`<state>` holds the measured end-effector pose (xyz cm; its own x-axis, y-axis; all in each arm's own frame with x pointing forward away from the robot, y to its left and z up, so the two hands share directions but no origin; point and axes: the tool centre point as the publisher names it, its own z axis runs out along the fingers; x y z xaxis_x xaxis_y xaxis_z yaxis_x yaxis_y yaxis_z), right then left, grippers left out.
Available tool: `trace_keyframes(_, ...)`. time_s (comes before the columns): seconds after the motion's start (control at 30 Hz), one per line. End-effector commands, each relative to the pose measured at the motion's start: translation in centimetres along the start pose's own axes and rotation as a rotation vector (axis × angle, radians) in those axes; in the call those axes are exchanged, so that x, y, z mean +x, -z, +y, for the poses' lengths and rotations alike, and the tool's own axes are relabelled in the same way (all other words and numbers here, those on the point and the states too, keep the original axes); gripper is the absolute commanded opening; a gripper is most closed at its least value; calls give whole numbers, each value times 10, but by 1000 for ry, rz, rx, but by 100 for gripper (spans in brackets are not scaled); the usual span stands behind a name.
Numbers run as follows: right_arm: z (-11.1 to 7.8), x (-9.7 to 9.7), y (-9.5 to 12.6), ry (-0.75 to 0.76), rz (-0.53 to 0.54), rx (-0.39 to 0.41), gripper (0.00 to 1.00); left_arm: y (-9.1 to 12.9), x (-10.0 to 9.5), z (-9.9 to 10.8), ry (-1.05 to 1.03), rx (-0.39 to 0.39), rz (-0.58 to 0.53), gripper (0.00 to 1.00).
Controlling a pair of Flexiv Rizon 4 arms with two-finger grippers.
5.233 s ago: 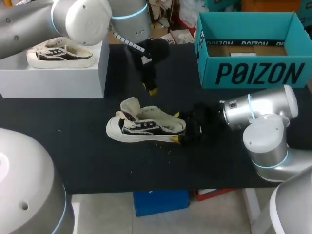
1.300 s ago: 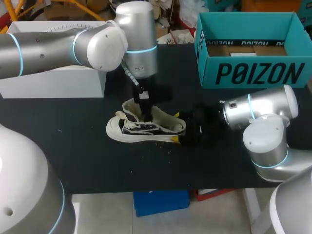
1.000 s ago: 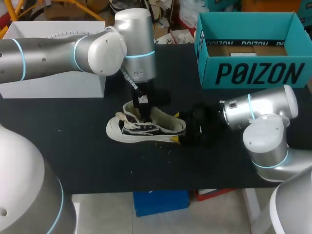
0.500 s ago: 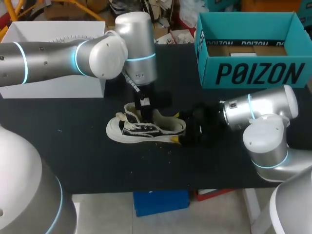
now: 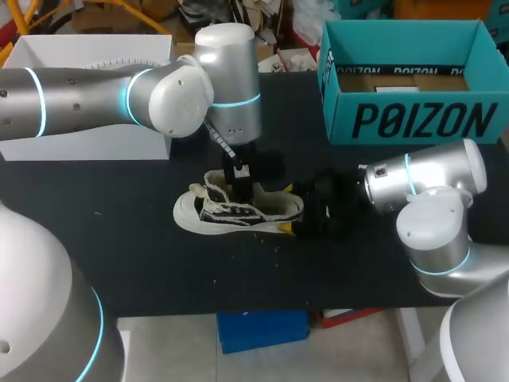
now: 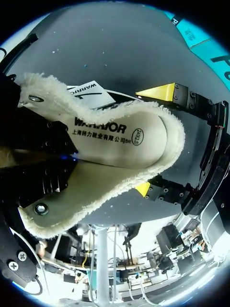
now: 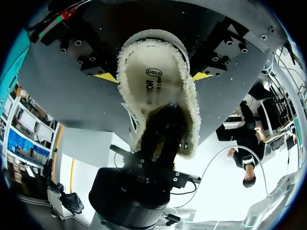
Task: Take the shoe out of the shoebox, open the shoe tongue, remove and reinsert the insole, then place the shoe into the shoebox
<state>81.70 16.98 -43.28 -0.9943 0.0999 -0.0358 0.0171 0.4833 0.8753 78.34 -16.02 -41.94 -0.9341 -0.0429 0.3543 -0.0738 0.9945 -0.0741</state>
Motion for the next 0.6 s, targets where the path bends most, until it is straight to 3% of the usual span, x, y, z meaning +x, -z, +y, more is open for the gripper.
trace_keyframes(0.03, -2, -1, -1, -2, -1, 0, 0, -15, 6, -1, 19, -10, -60, 18)
trace_keyframes(0.13, -2, -1, -1, -2, -1, 0, 0, -16, 7, -1, 27, -17, -93, 19)
trace_keyframes(0.23, -2, -1, -1, -2, -1, 0, 0, -19, 8, 1, 45, -37, -142, 27)
trace_keyframes(0.33, -2, -1, -1, -2, -1, 0, 0, -22, 7, 3, 68, -57, -194, 22)
trace_keyframes(0.6, -2, -1, -1, -2, -1, 0, 0, -35, -7, 10, 129, -115, -351, 23)
